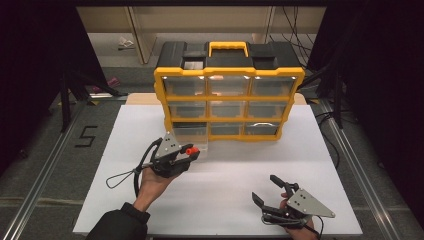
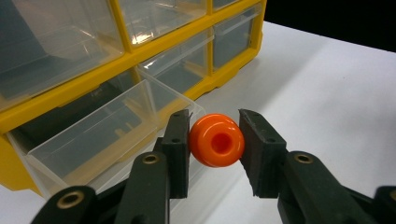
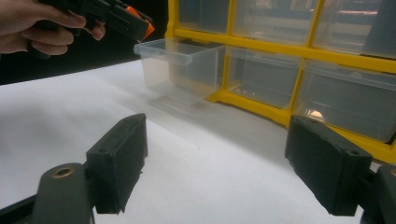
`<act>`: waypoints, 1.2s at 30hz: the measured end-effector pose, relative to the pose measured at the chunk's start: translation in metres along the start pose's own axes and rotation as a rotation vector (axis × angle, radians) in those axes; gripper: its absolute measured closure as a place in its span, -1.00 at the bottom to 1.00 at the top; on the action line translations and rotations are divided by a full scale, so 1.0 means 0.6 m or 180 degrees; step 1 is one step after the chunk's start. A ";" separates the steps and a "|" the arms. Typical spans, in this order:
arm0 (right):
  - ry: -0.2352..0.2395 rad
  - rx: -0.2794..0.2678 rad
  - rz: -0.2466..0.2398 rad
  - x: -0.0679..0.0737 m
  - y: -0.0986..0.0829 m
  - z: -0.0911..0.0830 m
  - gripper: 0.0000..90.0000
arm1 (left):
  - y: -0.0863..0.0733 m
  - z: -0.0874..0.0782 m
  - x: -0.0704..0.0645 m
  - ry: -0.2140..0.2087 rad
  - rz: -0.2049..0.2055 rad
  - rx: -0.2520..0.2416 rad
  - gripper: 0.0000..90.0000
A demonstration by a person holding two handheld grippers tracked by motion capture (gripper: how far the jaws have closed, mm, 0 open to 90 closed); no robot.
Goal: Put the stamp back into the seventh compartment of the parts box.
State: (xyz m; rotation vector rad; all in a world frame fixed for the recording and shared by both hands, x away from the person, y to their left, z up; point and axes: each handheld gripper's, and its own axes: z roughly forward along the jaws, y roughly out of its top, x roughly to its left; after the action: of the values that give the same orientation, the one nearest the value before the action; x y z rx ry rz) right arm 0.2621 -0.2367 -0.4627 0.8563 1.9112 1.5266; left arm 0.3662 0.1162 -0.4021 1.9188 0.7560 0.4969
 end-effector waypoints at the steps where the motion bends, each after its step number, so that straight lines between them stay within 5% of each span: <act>1: 0.0000 0.0000 0.0000 0.000 0.000 0.000 -0.51 | 0.000 0.000 0.000 0.0009 0.0002 -0.0008 0.43; 17: 0.0000 0.0009 -0.0005 0.000 0.000 0.000 -0.51 | 0.011 -0.008 0.008 0.0151 0.0043 -0.0068 0.43; 36: -0.0014 0.0018 -0.0002 0.000 -0.001 0.000 -0.51 | 0.039 0.017 0.048 0.0256 -0.0170 0.0020 0.43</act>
State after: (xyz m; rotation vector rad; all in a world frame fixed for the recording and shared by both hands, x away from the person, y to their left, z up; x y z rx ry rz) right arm 0.2622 -0.2369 -0.4632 0.8607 1.9132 1.5186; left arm 0.4005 0.1217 -0.3852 1.8886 0.8595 0.5420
